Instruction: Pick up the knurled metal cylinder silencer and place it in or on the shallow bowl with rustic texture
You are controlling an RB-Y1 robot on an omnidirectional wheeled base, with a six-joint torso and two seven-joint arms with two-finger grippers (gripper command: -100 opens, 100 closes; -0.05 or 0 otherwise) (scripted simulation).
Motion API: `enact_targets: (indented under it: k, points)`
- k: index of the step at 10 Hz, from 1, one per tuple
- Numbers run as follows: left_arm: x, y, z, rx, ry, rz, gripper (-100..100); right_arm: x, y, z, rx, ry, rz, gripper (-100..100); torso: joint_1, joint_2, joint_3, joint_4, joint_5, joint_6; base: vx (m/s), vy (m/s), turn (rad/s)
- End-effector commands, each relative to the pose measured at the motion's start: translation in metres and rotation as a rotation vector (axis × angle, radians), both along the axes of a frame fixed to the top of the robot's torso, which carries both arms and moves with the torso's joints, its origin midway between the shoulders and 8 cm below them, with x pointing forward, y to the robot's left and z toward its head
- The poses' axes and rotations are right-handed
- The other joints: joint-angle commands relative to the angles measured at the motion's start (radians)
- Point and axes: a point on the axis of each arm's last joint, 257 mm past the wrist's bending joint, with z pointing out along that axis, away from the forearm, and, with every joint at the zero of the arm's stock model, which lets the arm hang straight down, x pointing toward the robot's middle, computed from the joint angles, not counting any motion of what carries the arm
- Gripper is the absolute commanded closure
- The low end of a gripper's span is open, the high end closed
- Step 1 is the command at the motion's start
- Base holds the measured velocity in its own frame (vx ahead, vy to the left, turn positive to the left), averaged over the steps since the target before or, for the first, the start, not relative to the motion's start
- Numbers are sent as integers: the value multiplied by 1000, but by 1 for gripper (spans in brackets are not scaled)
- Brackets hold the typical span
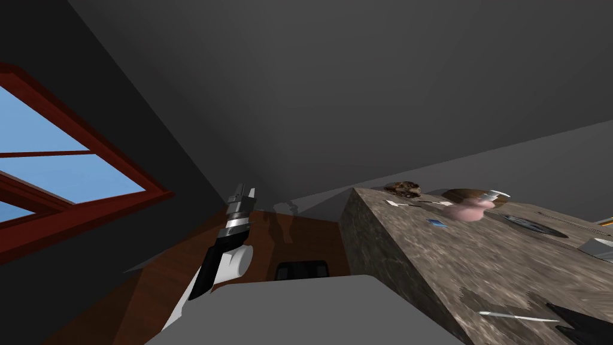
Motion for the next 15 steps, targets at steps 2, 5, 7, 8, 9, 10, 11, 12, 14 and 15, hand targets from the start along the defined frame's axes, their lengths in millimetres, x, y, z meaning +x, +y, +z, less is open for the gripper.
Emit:
enact_targets:
  k: [2, 5, 7, 8, 9, 10, 11, 12, 14, 15]
  points:
    - [0, 0, 0, 0, 0, 0, 0, 4, -5, 13, 5, -6, 9, 100, 0, 1, 0, 0, 0, 0, -128, 54, -26]
    - [0, 0, 0, 0, 0, 0, 0, 11, -11, 28, 10, -12, 23, 100, 1, 0, 0, 0, 1, 0, -119, 52, -29]
    - [0, 0, 0, 0, 0, 0, 0, 16, -15, 37, 12, -18, 32, 100, 2, 0, 0, 0, 1, 0, -127, 62, -22]
    - [0, 0, 0, 0, 0, 0, 0, 19, -18, 41, 13, -22, 37, 100, 2, 1, 0, 0, 1, 0, -135, 43, -32]
    - [0, 0, 0, 0, 0, 0, 0, 18, -16, 38, 12, -19, 34, 100, 1, 1, 0, 0, 1, 0, -57, 16, -12]
    - [0, 0, 0, 0, 0, 0, 0, 18, -16, 38, 14, -19, 34, -100, -1, -3, -1, 0, 1, 0, -11, 4, -4]
    - [0, 0, 0, 0, 0, 0, 0, 17, -16, 38, 14, -19, 34, -100, -2, -6, -3, -1, 1, 0, -6, 2, -2]
    - [0, 0, 0, 0, 0, 0, 0, 17, -16, 38, 14, -19, 34, -100, -2, -8, -4, -2, 1, -1, 0, 0, 0]
    - [0, 0, 0, 0, 0, 0, 0, 17, -16, 38, 14, -19, 34, -100, -2, -9, -5, -2, 1, -1, 0, 0, 0]
    - [0, 0, 0, 0, 0, 0, 0, 17, -16, 38, 14, -19, 34, 0, -2, -9, -5, -2, 1, -1, 0, 0, 0]
